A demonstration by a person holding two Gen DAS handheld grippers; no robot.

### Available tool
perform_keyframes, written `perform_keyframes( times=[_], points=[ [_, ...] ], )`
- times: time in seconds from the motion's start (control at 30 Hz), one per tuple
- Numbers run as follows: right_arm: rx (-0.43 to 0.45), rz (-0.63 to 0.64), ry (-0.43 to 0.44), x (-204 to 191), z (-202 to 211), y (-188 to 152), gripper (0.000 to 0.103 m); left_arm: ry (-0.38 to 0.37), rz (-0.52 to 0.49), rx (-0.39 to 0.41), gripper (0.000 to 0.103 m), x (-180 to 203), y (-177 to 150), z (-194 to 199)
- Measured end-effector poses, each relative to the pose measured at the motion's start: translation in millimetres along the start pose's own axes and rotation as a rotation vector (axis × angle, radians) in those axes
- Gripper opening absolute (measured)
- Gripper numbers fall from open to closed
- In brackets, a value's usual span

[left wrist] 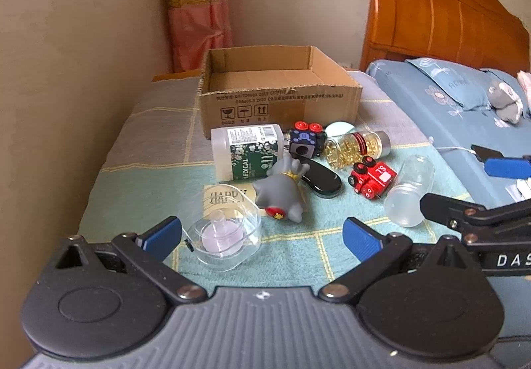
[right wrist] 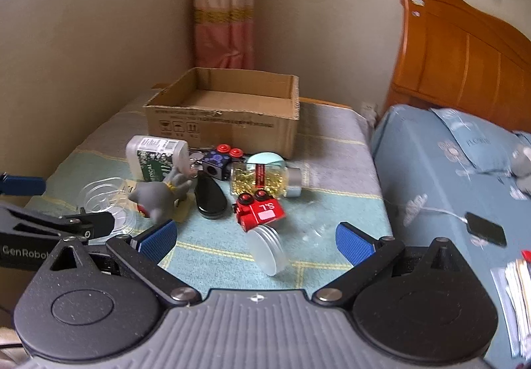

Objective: Organize rigid objects
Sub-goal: 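Move left gripper to clear square container while right gripper approaches empty clear jar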

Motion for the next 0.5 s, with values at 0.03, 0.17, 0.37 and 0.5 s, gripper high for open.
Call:
perform_keyframes(
  times=[0.03,0.17,0.37,0.5],
  points=[
    [0.001,0.01,0.007,0,-2,-1,0.103,-0.002,-0.008,-0.006,0.102,-1,-1,-3],
    [-0.008,0.039,0.022,6,-11,-9,0.103,-0.01,-0.03,-0.027,0.102,-8,-5,-14],
    [-0.037,0.041,0.079,24,-30,-34,0.103,-0.01,-0.033,-0.086,0.102,-20,-22,-38],
    [-0.075,0.069,0.095,32,-47,-53,0.103,-0.06,-0.031,-0.141,0.102,-25,-37,-55]
  ],
)
Point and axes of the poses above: each gripper's, at about its wrist camera, not at the fingertips, and z roughly against the way its jaws point, x to its right, y to its top, the point moved 8 cm from there along -z, roughly the way its jaws point, and after that the axes turned 11 degrees about x, right-handed, at the moved point
